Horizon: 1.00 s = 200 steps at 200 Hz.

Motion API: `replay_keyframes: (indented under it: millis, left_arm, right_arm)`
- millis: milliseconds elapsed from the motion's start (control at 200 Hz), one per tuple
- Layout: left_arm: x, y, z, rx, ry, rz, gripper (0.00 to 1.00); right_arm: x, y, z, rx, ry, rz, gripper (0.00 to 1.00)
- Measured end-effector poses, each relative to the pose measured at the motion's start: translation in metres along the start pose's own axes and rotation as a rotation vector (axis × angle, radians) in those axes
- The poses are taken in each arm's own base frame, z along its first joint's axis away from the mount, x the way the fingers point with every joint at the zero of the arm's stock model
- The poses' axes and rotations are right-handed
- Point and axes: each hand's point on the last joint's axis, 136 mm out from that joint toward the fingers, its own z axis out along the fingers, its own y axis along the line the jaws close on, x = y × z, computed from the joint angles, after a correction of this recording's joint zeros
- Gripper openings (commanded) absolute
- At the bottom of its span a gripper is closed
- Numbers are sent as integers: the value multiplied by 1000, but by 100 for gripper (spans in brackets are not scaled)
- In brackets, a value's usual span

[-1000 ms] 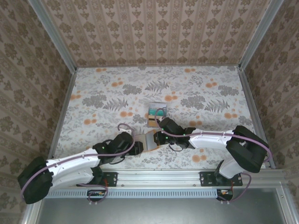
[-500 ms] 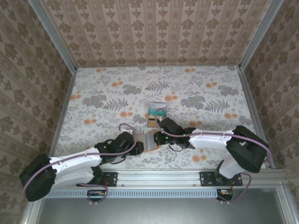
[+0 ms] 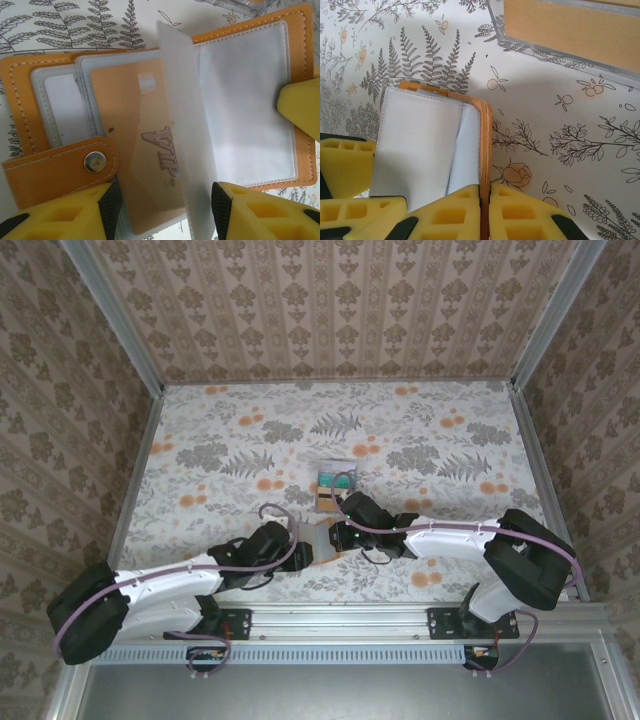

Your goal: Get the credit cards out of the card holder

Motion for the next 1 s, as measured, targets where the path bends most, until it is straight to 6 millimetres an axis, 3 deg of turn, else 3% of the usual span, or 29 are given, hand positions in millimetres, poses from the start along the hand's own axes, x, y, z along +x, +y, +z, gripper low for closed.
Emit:
replay_keyframes:
  millis: [190,290,705,1000]
  left_arm:
    - [-2,-7,-1,21,1,10,80]
    - [-3,-12,-2,32,1,21,83]
    - [-8,-30,-7,57,0,59,82]
    - [-10,-43,1,70,10,91,66]
  right_arm:
    - [0,0,0,1,0,0,11]
    - [0,0,0,1,0,0,11]
    - [1,-1,1,3,3,3,11]
    - [2,-2,2,2,1,12,15]
